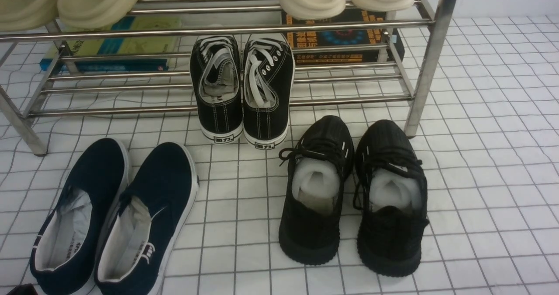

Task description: Take the shoes off the shelf with your hand from the white checkered tablecloth.

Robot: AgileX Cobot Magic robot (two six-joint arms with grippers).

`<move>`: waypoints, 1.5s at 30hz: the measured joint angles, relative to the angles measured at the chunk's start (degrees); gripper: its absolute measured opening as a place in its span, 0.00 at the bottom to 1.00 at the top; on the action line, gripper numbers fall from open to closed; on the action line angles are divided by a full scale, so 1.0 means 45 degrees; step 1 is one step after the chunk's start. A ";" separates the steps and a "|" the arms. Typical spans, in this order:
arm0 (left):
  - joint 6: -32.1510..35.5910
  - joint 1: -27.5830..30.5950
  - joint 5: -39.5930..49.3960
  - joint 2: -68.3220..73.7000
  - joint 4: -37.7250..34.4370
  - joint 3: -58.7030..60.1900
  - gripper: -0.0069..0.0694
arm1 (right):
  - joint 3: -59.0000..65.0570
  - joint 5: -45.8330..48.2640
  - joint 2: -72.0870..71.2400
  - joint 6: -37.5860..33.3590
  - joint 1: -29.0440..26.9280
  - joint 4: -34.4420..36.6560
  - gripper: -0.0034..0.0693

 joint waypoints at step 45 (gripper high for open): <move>-0.0046 0.0000 0.0000 0.0000 0.0014 0.0000 0.21 | 0.0000 0.0000 0.0000 0.0000 0.0000 0.0000 0.38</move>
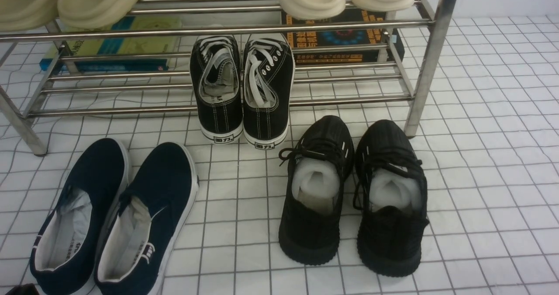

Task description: Take the shoes off the shelf with your hand from the white checkered tablecloth.

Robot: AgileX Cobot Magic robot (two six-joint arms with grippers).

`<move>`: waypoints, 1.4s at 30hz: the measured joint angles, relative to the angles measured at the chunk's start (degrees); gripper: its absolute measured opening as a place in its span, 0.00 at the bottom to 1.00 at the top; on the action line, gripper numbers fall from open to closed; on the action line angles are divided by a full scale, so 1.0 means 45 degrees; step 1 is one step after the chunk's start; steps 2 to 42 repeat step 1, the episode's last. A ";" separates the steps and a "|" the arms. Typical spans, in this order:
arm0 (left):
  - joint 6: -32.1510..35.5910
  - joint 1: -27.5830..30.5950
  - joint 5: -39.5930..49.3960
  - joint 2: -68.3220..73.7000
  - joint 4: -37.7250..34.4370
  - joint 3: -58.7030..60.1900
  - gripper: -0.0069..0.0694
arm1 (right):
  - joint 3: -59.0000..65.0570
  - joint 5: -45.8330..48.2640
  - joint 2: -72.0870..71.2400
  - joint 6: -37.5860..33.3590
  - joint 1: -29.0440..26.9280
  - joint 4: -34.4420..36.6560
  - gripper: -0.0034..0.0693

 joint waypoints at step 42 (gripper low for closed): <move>0.0000 0.0000 0.0000 0.0000 0.0000 0.0000 0.21 | 0.0000 0.0000 0.0000 0.0000 0.0000 0.0000 0.38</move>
